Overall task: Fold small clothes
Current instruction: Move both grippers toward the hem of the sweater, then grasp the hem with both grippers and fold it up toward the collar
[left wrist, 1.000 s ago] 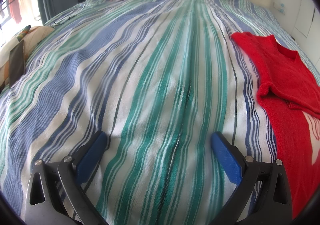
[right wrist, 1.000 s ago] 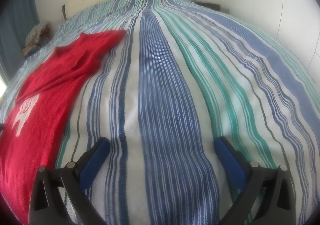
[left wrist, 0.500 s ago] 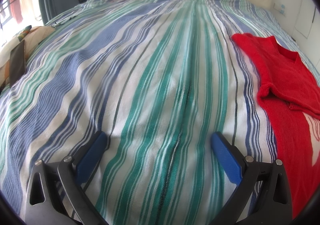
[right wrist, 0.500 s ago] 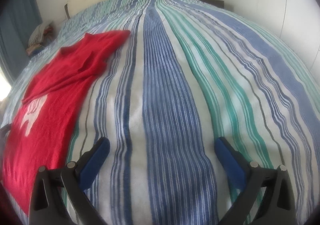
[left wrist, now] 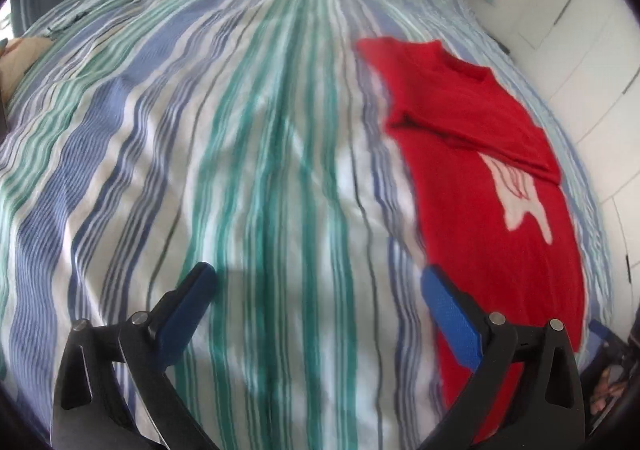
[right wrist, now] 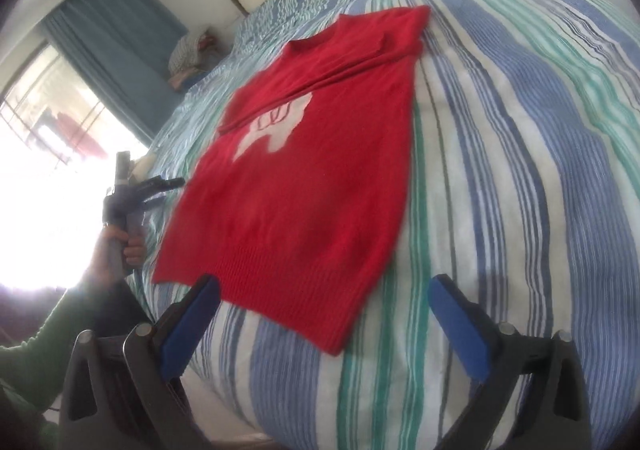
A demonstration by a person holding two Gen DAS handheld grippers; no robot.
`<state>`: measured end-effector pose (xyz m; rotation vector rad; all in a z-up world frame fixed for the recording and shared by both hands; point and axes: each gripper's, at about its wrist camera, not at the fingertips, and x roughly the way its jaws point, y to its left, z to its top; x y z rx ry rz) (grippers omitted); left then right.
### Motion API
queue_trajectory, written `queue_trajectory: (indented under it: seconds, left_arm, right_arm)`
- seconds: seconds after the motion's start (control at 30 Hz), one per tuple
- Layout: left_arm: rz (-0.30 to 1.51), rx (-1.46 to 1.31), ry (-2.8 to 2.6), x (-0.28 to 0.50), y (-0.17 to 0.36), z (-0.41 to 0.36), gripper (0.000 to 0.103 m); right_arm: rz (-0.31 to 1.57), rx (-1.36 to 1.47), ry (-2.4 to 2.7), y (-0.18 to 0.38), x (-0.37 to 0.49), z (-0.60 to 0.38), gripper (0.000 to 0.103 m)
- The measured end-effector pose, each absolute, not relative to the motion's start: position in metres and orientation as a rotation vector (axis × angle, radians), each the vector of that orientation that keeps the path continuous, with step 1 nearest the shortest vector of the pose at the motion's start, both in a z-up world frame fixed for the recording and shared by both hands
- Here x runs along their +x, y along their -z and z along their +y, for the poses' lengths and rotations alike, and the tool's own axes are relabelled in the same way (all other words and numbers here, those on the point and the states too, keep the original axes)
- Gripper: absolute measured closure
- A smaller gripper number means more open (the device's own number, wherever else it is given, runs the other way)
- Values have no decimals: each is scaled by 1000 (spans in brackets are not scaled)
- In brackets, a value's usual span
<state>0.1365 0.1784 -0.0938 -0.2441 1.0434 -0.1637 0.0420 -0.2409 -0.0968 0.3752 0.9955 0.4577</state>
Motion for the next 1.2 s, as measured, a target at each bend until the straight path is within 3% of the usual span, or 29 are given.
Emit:
queue_trajectory:
  seconds: [0.2, 0.3, 0.4, 0.43, 0.53, 0.6, 0.63, 0.67, 0.7, 0.93, 1.2]
  left_arm:
    - [1131, -340, 376, 64, 110, 137, 2]
    - [1110, -335, 360, 60, 113, 126, 2]
    - [1112, -384, 414, 64, 109, 116, 13]
    - [1120, -380, 445, 65, 107, 109, 26]
    - [1153, -295, 483, 68, 108, 85, 35]
    - [1185, -272, 455, 70, 117, 80, 58]
    - [1198, -297, 439, 71, 120, 84, 83]
    - [1213, -356, 447, 72, 123, 91, 96]
    - [1222, -415, 454, 71, 124, 98, 96]
    - [1141, -554, 500, 98, 75, 122, 99]
    - [1019, -558, 407, 281, 37, 128, 99]
  right_arm:
    - [1015, 350, -548, 93, 31, -234, 3]
    - [1068, 336, -532, 109, 42, -227, 15]
    - [1082, 378, -505, 121, 45, -230, 21]
    - [1076, 403, -508, 122, 45, -233, 22]
    - [1061, 471, -534, 124, 43, -232, 26]
    - [1064, 482, -535, 128, 45, -228, 33]
    - [1075, 475, -523, 132, 47, -226, 48]
    - [1089, 465, -513, 134, 49, -225, 80]
    - [1104, 458, -507, 135, 51, -227, 97]
    - [987, 472, -510, 93, 60, -239, 98]
    - [796, 469, -405, 43, 194, -248, 98]
